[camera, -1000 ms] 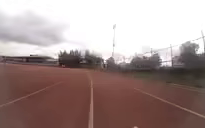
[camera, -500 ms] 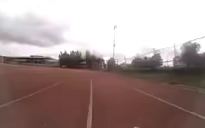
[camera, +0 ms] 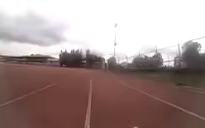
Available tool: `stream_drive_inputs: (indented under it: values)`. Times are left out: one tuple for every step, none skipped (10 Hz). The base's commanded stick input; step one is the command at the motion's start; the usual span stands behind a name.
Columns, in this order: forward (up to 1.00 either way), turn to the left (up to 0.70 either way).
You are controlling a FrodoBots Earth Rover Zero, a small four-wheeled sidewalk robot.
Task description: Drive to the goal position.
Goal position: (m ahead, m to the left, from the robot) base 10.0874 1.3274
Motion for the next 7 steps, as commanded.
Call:
stream_drive_inputs:
  values:
    - [0.70,0.00]
    - [0.70,0.00]
    - [0.70,0.00]
    - [0.70,0.00]
    - [0.70,0.00]
    - [0.70,0.00]
    - [0.70,0.00]
